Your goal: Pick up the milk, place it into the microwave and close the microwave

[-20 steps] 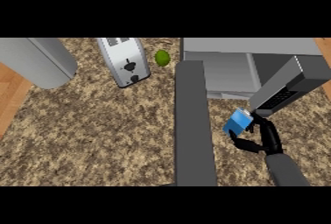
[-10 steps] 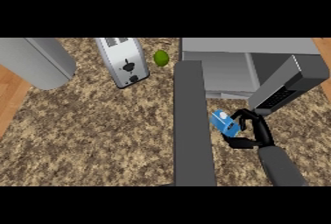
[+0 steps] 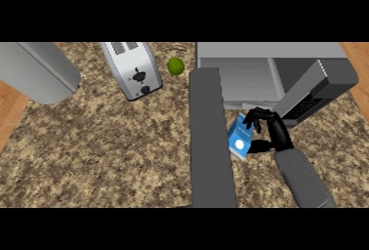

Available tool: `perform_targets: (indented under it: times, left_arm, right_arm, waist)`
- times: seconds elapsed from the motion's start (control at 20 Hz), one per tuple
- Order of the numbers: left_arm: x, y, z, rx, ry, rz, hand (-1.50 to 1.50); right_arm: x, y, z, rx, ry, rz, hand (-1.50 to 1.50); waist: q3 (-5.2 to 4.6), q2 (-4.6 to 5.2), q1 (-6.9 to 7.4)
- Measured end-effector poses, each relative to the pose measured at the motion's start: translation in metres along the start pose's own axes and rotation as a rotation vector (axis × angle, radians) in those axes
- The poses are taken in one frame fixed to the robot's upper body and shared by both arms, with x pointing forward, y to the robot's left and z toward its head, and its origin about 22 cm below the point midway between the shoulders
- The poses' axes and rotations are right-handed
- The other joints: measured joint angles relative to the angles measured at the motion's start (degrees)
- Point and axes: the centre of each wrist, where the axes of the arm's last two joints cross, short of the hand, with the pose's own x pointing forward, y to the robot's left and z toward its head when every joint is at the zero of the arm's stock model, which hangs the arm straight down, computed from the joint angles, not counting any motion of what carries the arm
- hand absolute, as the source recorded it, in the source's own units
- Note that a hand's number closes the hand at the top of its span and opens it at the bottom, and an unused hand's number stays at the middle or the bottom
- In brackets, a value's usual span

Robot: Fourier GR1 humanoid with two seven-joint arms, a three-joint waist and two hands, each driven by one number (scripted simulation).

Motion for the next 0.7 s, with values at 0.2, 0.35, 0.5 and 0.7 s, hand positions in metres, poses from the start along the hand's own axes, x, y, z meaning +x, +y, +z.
perform_targets:
  times: [0.2,0.35,0.5,0.7]
  left_arm:
    - [-0.002,0.0,-0.004,0.0,0.006,0.008,-1.5]
    - [-0.002,0.004,-0.004,-0.001,0.01,0.001,-1.5]
    - [-0.003,0.01,-0.005,0.006,0.012,-0.003,-1.5]
    - [-0.008,0.017,-0.005,0.001,0.021,-0.002,-1.5]
  right_arm:
    - [0.015,-0.007,-0.031,-0.034,-0.003,0.044,1.5]
    - [0.027,-0.007,-0.052,-0.047,0.019,0.05,1.5]
    - [0.037,-0.012,-0.077,-0.033,0.047,0.053,1.5]
    - [0.044,-0.018,-0.102,-0.021,0.08,0.073,1.5]
  waist:
    - [0.01,0.1,0.0]
    - [0.02,0.15,0.12]
    - [0.04,0.29,0.37]
    - [0.06,0.5,0.92]
